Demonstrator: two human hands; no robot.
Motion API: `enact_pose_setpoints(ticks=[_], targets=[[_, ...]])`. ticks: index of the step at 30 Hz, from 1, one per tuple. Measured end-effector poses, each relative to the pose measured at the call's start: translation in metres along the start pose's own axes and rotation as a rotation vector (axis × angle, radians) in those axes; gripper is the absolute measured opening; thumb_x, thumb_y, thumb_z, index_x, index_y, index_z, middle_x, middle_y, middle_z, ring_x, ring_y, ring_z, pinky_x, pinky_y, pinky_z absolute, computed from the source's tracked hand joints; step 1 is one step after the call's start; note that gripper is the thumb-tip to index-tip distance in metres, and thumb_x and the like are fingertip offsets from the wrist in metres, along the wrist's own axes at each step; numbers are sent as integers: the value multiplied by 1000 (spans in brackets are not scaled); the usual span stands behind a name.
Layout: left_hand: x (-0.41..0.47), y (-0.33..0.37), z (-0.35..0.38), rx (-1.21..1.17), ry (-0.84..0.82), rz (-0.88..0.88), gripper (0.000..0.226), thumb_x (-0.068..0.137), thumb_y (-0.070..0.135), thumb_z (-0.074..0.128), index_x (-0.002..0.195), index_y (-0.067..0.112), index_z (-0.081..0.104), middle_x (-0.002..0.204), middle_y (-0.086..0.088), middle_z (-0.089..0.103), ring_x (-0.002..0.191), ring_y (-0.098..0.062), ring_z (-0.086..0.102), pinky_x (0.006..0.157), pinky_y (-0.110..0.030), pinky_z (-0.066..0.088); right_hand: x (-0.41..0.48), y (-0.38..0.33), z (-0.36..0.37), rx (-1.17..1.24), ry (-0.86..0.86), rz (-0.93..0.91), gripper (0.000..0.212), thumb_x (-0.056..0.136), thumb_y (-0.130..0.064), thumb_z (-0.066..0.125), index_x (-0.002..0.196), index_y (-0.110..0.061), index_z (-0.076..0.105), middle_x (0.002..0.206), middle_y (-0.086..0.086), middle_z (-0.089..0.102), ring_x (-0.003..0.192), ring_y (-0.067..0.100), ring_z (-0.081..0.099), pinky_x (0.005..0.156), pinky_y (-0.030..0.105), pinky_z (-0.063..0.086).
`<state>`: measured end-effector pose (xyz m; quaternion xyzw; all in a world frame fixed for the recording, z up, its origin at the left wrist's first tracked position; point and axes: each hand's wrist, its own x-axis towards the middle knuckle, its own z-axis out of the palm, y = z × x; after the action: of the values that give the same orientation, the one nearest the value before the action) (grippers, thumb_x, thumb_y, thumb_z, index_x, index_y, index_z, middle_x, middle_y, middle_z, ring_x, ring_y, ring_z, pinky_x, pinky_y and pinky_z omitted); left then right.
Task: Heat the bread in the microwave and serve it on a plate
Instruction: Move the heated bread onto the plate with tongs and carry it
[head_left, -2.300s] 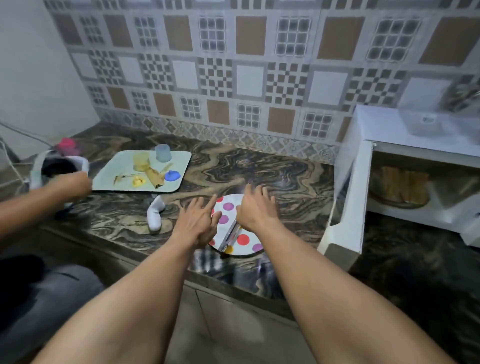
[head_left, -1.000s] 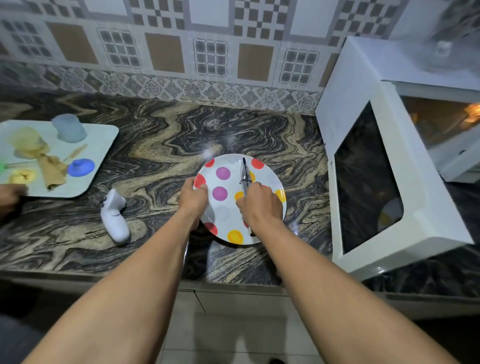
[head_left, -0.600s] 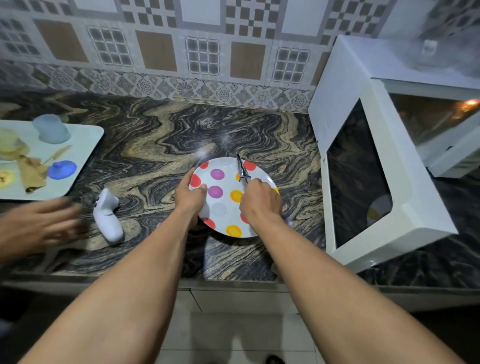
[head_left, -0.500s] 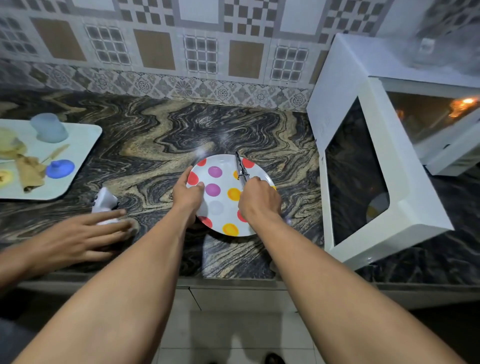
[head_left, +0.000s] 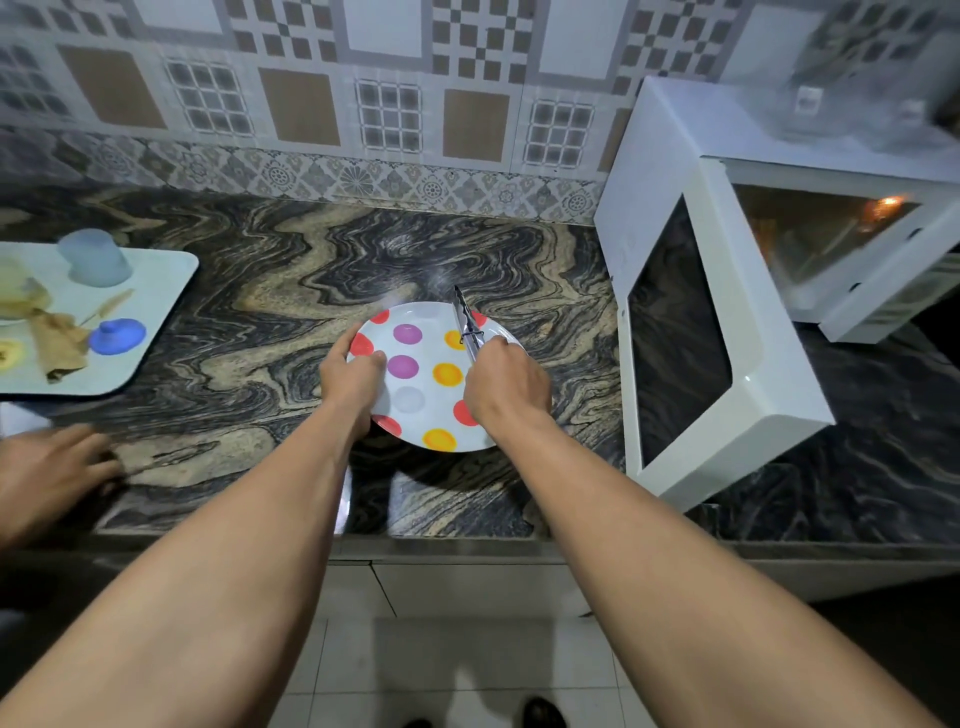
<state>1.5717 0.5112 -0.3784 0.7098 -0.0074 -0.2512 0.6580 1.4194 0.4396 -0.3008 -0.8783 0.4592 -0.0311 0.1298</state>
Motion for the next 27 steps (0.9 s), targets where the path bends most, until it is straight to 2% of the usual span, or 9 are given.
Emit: enact_pose_setpoints(ticks=[3,7,12,16,20,24,27], targets=[[-10,7,-3,-29,-3,16,53,87,5,68,133,31,61,104,1,69,88,-18,65,79,-29,55,-6,0,-6,-2,11,-19,31,95,-12,51,125,-2,52,126,16,60,113,34,59,76,36,42],[-23,13,-9,-59,-4,-10,50,87,4,68,131,28,63,107,-3,70,88,-21,67,83,-35,58,-14,0,-17,11,19,-33,30,95,-12,49,124,-3,53,125,15,61,112,35,60,76,36,41],[-51,29,-21,-56,75,-4,49,85,6,71,128,28,65,111,-5,70,100,-27,69,91,-43,58,-28,2,-43,9,27,-94,28,93,-8,49,120,-6,58,120,13,64,107,34,62,79,38,46],[-86,40,-33,-95,113,-25,55,80,8,77,128,31,64,113,-5,71,97,-29,71,85,-48,60,-45,8,-63,24,29,-158,22,93,-9,53,112,-8,63,114,12,67,102,33,64,76,37,47],[-141,46,-38,-160,165,20,57,83,-1,74,132,25,61,111,-8,68,96,-29,69,86,-45,59,-74,20,-83,9,34,-248,25,92,-9,55,115,-9,64,114,11,66,104,31,63,75,37,44],[-193,38,-43,-258,246,18,57,84,-4,71,132,24,62,112,-9,69,98,-31,69,87,-48,59,-106,37,-98,12,37,-359,23,91,-7,56,111,-10,66,116,11,67,107,33,63,79,38,49],[-231,26,-47,-293,276,32,59,84,-6,71,134,24,61,113,-12,70,96,-30,70,86,-47,59,-129,51,-106,-16,14,-409,27,91,-6,54,116,-8,63,120,11,66,111,33,62,75,37,45]])
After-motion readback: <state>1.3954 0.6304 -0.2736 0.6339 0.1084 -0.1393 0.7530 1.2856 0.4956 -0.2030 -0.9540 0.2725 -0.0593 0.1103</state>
